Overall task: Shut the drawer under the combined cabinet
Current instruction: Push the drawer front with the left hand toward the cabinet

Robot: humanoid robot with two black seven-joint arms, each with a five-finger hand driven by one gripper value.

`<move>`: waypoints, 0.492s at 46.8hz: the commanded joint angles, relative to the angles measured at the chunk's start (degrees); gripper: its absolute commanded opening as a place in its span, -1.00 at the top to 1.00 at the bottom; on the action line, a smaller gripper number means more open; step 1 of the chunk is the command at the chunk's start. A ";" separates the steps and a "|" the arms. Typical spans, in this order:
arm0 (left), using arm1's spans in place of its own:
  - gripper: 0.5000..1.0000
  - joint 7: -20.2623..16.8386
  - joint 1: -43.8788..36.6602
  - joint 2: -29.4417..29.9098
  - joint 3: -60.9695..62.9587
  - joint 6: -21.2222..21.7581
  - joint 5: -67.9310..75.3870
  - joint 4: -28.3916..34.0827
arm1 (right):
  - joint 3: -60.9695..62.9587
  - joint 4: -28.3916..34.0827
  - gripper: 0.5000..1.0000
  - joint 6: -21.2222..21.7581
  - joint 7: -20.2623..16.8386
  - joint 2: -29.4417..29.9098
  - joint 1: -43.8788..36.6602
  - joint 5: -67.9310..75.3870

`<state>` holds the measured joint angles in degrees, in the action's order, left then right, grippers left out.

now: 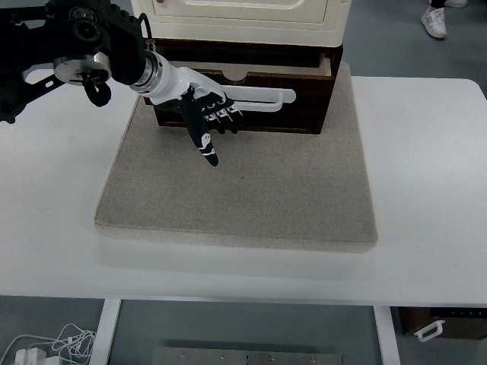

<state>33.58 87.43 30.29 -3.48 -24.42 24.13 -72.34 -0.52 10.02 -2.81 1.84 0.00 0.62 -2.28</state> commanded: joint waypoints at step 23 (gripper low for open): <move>-0.95 -0.53 0.02 -4.36 -0.30 0.34 2.23 6.42 | 0.08 0.00 -0.81 0.00 0.00 0.00 0.00 0.00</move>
<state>33.12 87.44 26.44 -3.78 -24.11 25.95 -66.86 -0.51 10.02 -2.81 1.85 0.00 0.61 -2.28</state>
